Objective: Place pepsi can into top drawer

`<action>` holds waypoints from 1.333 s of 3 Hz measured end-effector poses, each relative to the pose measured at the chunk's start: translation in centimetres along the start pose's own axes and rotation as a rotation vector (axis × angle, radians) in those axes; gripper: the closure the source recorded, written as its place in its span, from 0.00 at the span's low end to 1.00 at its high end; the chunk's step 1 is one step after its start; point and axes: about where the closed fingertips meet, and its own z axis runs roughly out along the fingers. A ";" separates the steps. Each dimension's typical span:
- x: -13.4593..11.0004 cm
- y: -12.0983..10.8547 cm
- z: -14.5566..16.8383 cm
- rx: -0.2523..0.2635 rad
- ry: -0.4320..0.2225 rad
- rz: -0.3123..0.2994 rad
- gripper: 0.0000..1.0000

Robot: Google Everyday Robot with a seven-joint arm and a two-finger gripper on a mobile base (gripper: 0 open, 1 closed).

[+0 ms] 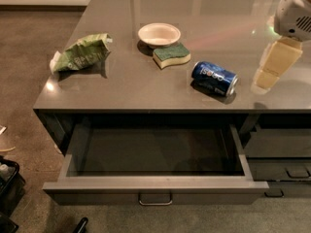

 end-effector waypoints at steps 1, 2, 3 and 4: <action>3.3 -3.7 2.0 0.031 -0.010 0.164 0.00; 4.8 -5.4 5.5 0.017 -0.058 0.287 0.00; 2.6 -5.7 9.3 -0.053 -0.122 0.298 0.00; -1.7 -4.1 13.0 -0.177 -0.194 0.259 0.00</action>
Offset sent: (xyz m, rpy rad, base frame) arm 0.0753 -0.0818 -0.0849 0.2594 -0.0041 -0.3763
